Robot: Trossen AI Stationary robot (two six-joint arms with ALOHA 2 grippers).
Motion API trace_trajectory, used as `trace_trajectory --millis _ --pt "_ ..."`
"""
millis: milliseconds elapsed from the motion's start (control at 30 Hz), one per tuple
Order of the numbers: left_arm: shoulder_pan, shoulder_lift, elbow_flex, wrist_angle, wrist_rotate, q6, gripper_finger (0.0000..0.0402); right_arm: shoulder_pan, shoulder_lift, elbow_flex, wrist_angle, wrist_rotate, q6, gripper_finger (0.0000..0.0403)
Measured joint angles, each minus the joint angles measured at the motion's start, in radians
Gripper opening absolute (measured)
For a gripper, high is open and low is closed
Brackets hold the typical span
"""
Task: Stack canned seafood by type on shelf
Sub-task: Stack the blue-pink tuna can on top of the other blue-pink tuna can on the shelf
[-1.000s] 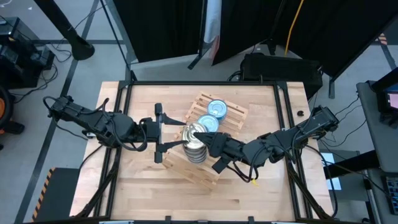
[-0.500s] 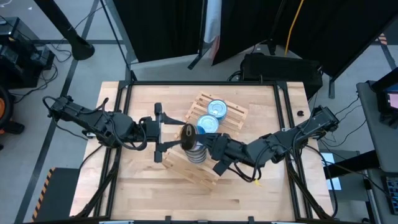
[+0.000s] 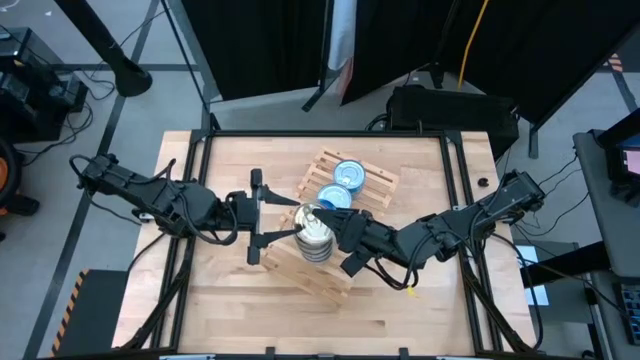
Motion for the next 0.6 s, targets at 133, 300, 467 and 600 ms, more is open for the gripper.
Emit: trace_trajectory --millis 133,300,467,600 --pt "0.000 -0.001 0.000 0.001 -0.001 0.000 0.0260 0.000 0.000 0.000 -0.003 0.017 -0.001 0.0310" --pt "0.000 -0.001 0.000 0.004 -0.001 0.000 0.0260 0.000 0.000 0.000 -0.003 0.016 -0.008 0.0310" --pt "0.000 -0.001 0.000 0.016 0.018 0.000 0.0260 -0.011 0.000 0.000 -0.005 0.012 -0.017 0.0310" --pt "0.001 -0.001 0.000 0.024 0.036 0.000 0.0260 -0.021 0.000 0.000 -0.006 0.011 -0.017 0.0310"
